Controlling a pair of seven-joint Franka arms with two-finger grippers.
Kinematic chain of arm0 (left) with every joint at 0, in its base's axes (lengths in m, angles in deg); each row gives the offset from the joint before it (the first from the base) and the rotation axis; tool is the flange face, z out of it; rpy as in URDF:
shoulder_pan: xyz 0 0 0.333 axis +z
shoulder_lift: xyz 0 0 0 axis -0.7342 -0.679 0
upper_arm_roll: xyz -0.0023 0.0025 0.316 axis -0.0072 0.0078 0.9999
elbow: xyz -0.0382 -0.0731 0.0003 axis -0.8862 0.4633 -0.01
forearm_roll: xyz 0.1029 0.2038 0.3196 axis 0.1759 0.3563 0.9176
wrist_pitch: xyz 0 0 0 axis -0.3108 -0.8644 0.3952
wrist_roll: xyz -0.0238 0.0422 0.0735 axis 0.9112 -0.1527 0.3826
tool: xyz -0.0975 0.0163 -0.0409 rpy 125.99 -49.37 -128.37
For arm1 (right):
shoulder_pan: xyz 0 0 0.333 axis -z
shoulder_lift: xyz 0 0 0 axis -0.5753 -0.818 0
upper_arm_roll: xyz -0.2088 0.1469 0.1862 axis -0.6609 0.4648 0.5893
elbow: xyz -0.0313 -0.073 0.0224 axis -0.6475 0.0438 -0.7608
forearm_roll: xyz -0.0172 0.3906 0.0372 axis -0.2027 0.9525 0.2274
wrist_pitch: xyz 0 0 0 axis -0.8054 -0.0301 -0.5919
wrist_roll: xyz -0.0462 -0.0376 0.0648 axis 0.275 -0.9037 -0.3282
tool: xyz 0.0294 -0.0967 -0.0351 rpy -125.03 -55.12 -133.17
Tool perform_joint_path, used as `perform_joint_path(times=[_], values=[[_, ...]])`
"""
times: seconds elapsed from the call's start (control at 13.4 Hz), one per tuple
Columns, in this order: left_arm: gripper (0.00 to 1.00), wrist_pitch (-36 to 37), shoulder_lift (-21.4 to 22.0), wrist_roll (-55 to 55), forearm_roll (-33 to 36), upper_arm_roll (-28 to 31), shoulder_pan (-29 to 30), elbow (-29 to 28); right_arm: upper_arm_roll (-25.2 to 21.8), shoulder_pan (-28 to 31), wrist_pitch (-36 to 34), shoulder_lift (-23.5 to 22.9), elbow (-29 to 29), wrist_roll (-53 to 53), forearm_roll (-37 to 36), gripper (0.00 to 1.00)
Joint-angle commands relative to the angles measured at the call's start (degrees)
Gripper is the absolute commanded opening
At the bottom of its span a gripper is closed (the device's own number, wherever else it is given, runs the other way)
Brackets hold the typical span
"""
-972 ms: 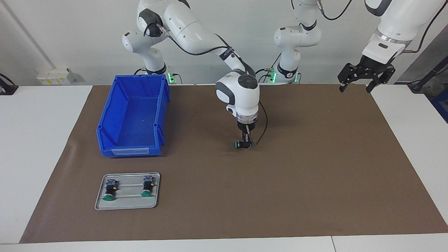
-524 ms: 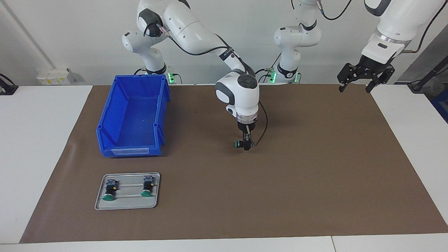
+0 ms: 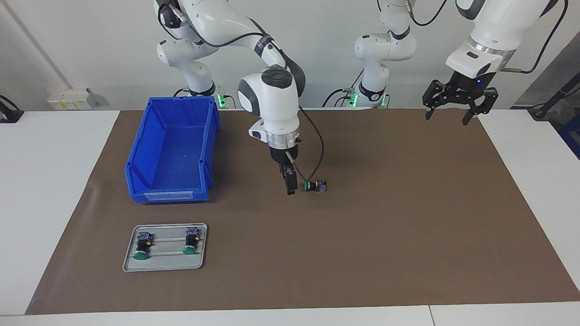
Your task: Place and press button with both arms
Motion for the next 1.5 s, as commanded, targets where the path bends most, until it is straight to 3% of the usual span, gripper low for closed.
perform_joint_path(times=[0.0,0.3,0.67,0.97,1.27,1.42], values=[[0.96,-4.1,3.0,-8.8,-2.3,0.4,-2.3,-5.7,0.8,6.3,-2.3,4.2,-2.2,-20.0,1.0,1.00],[0.96,-5.2,3.0,-21.1,-4.3,0.3,-4.4,-7.7,0.8,14.3,-7.7,8.3,-2.1,-48.9,1.1,1.00],[0.97,-12.3,2.2,-30.8,-7.2,0.4,-9.6,-14.6,0.4,22.0,-18.2,14.3,-1.2,-67.6,4.1,1.00],[0.97,-18.4,-4.6,-33.6,-8.7,0.4,-14.6,-15.5,0.2,23.3,-24.2,16.8,-1.7,-70.7,4.1,1.00],[0.97,-29.1,-8.2,-34.1,-8.6,0.4,-18.2,-20.5,0.5,22.6,-24.9,17.9,-1.4,-70.7,3.8,1.00],[0.98,-34.3,-12.3,-33.5,-8.7,0.5,-21.1,-20.8,1.0,22.1,-24.7,17.6,-0.7,-71.0,2.7,1.00]])
